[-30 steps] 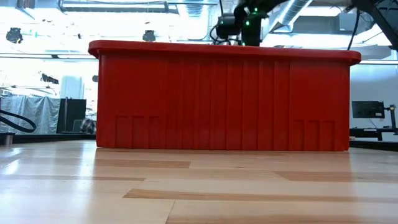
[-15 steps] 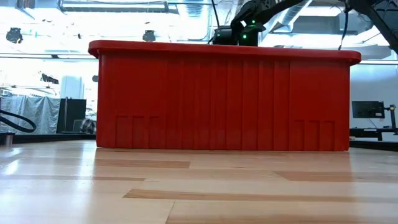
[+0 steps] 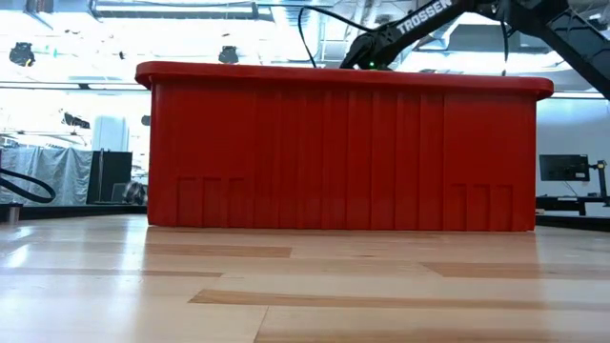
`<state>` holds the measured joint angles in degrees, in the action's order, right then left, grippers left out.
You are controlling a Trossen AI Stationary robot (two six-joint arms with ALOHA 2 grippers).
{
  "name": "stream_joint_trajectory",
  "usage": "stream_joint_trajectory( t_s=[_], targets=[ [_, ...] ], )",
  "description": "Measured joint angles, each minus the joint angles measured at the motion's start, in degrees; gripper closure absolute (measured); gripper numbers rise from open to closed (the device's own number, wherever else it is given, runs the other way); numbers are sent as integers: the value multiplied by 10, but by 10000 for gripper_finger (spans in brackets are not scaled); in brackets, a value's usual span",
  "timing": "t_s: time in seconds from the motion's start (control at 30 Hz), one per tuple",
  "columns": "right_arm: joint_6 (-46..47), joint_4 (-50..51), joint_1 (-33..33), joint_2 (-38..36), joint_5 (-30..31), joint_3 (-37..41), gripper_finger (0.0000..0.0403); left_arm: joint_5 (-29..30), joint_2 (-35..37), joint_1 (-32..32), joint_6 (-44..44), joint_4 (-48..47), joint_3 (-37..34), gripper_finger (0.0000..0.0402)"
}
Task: Pick and place slides into bin
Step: Put the pink slide into the basket
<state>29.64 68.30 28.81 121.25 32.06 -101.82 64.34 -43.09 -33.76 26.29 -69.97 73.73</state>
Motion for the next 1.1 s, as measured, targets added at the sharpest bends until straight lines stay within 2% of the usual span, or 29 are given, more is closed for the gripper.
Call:
stream_joint_trajectory(
  t_s=[0.4,0.57,0.73,1.1],
  targets=[
    [-8,-4,5,0,7,0,400,0,0,0,0,0,0,266],
    [-45,-20,5,0,-22,0,366,0,0,0,0,0,0,266],
    [-46,-34,4,0,-21,0,333,0,0,0,0,0,0,266],
    [-65,-36,5,0,-20,0,315,-11,0,0,0,0,0,266]
  ],
)
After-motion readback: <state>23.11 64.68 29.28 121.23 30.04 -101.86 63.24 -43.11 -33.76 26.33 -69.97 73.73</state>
